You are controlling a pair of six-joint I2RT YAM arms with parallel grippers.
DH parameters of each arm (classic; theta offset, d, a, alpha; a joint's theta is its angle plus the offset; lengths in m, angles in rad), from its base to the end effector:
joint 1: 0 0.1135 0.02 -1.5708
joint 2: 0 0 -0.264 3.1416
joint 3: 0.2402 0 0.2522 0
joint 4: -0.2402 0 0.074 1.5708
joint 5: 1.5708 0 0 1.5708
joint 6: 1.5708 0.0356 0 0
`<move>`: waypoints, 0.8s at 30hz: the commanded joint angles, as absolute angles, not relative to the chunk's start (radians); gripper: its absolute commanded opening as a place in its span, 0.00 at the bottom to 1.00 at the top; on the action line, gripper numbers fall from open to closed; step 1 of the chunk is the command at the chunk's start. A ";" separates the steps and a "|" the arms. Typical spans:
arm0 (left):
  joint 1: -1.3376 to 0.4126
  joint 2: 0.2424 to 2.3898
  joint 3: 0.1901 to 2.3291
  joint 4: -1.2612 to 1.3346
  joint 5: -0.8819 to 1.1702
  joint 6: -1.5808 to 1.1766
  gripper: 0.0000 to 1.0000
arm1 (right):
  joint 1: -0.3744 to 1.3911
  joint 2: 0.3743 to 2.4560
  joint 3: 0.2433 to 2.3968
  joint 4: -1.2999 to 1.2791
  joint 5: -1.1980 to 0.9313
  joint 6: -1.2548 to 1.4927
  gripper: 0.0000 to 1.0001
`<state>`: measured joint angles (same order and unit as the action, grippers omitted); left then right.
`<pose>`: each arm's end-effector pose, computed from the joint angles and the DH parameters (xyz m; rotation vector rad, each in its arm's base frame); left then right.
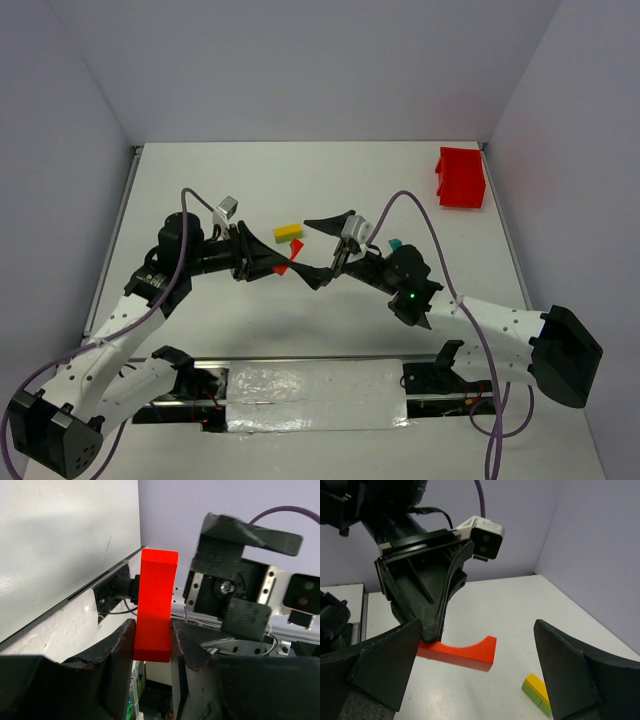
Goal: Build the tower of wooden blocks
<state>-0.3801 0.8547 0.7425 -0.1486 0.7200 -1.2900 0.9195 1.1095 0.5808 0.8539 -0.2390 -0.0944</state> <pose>0.1716 -0.0938 0.3189 -0.3778 2.1557 -1.7283 0.1431 0.2017 0.3128 -0.8115 1.0188 0.8585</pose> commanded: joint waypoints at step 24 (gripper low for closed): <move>-0.371 0.902 0.781 -0.018 0.692 -1.319 0.00 | 0.925 1.098 0.494 0.951 -0.206 0.057 1.00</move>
<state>-0.3752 0.9039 0.7444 -0.0891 0.6918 -1.2964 0.9207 1.1275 0.5014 0.8963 -0.2405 0.0059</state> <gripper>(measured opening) 0.415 0.997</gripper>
